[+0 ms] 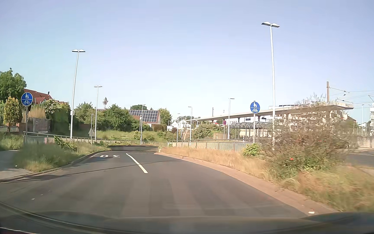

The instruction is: Follow the waypoints while adhering to traffic rules and regulations

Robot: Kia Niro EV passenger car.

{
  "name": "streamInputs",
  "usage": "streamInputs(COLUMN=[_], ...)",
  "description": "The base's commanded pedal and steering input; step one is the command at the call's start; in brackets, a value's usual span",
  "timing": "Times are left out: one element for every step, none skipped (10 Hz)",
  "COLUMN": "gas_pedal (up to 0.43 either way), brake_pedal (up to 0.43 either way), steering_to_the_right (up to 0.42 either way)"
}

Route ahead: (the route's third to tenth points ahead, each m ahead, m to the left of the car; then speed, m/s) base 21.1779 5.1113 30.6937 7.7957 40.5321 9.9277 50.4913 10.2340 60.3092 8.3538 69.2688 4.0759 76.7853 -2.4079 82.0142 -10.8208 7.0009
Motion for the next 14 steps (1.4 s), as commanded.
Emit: streamInputs(gas_pedal=[0.059, 0.059, 0.059, 0.059, 0.059, 0.059, 0.059, 0.059, 0.059, 0.059, 0.059, 0.059, 0.059, 0.039], brake_pedal=[0.03, 0.03, 0.03, 0.03, 0.03, 0.03, 0.037, 0.03, 0.03, 0.03, 0.03, 0.03, 0.03, 0.03], steering_to_the_right=[-0.101, -0.101, -0.101, -0.101, -0.101, -0.099, -0.097, -0.091, -0.087, -0.083, -0.077, -0.068, -0.063, -0.06])
